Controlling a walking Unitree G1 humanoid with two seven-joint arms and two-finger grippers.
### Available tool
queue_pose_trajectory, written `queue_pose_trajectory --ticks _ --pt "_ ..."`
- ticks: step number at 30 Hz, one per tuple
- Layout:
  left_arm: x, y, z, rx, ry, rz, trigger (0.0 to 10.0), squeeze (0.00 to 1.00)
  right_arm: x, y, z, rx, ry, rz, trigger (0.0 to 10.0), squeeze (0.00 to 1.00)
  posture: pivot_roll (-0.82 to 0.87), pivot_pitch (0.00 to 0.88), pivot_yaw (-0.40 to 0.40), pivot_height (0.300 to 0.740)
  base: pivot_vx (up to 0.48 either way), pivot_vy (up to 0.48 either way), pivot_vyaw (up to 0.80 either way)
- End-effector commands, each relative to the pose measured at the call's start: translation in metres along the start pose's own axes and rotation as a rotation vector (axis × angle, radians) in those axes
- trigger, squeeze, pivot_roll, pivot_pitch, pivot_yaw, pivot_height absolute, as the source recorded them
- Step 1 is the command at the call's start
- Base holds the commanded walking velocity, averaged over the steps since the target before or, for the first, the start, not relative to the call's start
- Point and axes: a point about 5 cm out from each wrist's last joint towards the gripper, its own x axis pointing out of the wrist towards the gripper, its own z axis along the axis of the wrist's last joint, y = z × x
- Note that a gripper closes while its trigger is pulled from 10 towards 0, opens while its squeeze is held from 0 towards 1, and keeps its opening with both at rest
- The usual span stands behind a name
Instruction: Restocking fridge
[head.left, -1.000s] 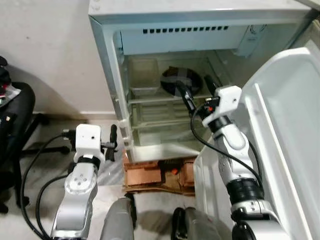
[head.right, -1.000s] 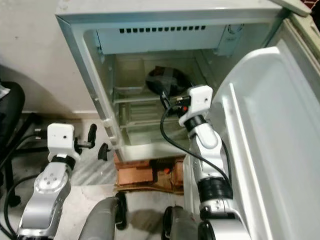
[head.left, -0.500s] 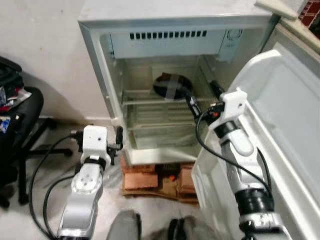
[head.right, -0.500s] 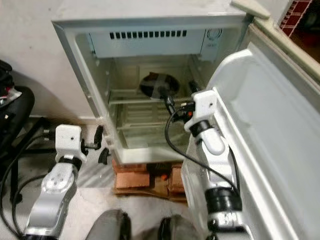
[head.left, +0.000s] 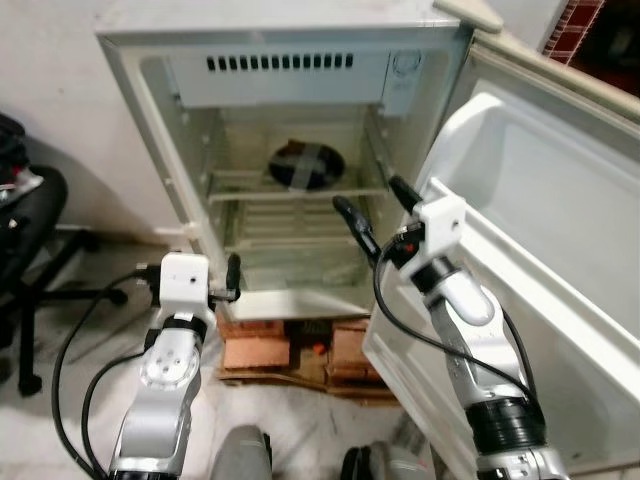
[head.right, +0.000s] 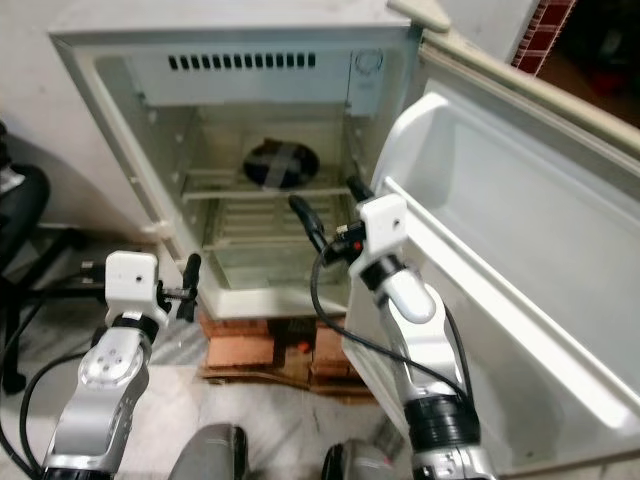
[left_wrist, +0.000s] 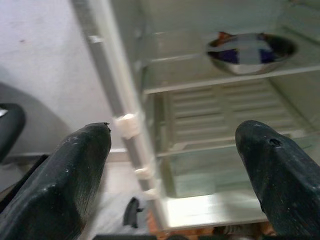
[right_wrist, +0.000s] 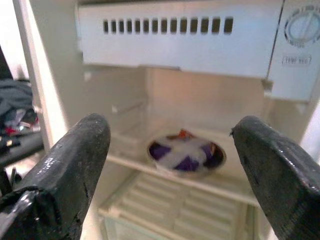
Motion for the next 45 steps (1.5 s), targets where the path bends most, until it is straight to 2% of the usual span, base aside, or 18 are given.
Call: queue_pose_trajectory --ticks 1,5,9,12,18,24,29,35,38,40,45 --pt "-0.002 0.003 -0.001 0.006 0.001 -0.002 10.0 0.0 -0.002 0.011 0.004 -0.018 -0.003 0.05 10.0 0.0 0.1 0.087 0.014 0.74 0.0 0.0 0.0" --pt "-0.002 0.006 -0.002 0.008 0.003 0.004 10.0 0.0 -0.021 0.019 -0.005 0.007 0.046 0.034 10.0 0.0 0.09 0.084 0.009 0.74 -0.213 0.0 0.0" --pt "-0.001 0.006 -0.001 0.004 0.0 0.007 10.0 0.0 -0.026 0.018 -0.008 0.005 0.051 -0.016 10.0 0.0 0.09 0.085 0.012 0.74 -0.321 0.0 0.0" --pt "0.0 0.006 0.0 0.002 -0.006 0.02 10.0 0.0 -0.024 0.008 -0.009 0.005 0.044 -0.164 10.0 0.0 0.1 0.086 0.021 0.74 -0.33 0.0 0.0" --pt "0.002 0.007 0.005 0.017 -0.023 0.021 10.0 0.0 -0.026 -0.008 -0.011 0.002 0.053 -0.294 10.0 0.0 0.1 0.097 0.017 0.74 -0.337 0.0 0.0" --pt "0.003 0.01 0.002 0.024 -0.02 0.028 10.0 0.0 -0.027 -0.015 -0.013 -0.007 0.065 -0.314 10.0 0.0 0.09 0.095 0.004 0.74 -0.33 0.0 0.0" --pt "0.002 0.005 -0.002 0.014 -0.007 0.024 10.0 0.0 -0.028 -0.018 -0.013 -0.014 0.072 -0.332 10.0 0.0 0.09 0.098 -0.011 0.74 -0.371 0.0 0.0" --pt "0.002 0.004 -0.004 -0.013 0.009 0.038 10.0 0.0 -0.042 -0.03 -0.021 -0.018 0.11 -0.4 10.0 0.0 0.09 0.104 -0.018 0.74 -0.05 0.0 0.0" --pt "0.003 0.004 -0.001 -0.025 -0.017 0.022 10.0 0.0 -0.048 -0.036 -0.024 -0.009 0.123 -0.457 10.0 0.0 0.08 0.103 -0.014 0.74 0.0 0.0 0.0" --pt "0.005 0.001 0.003 -0.032 -0.045 -0.007 10.0 0.0 -0.045 -0.039 -0.023 0.016 0.115 -0.493 10.0 0.0 0.07 0.104 -0.003 0.74 0.0 0.0 0.0" --pt "0.01 -0.007 0.007 -0.051 -0.065 -0.037 10.0 0.0 -0.033 -0.037 -0.019 0.027 0.095 -0.482 10.0 0.0 0.07 0.106 -0.007 0.74 0.0 -0.122 0.0"
